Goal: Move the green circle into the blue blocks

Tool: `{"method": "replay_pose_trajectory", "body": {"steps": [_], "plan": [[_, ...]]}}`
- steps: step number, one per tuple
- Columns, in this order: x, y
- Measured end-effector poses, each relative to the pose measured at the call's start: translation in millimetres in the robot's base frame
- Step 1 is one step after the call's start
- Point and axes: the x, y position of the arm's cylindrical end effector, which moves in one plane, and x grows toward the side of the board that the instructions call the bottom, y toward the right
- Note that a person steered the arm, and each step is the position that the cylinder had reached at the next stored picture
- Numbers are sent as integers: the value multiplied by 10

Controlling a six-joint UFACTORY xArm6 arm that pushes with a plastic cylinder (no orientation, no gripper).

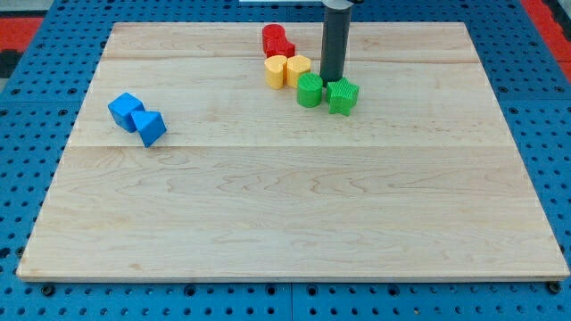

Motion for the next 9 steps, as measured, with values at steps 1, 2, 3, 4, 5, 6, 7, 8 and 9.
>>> {"method": "replay_pose_trajectory", "body": {"steps": [1,2,3,4,5,6,7,8,9], "plan": [[0,-599],[207,-1208],[209,-556],[446,-277],[602,-1022],[577,-1865],[522,-1763],[631,-950],[1015,176]]}}
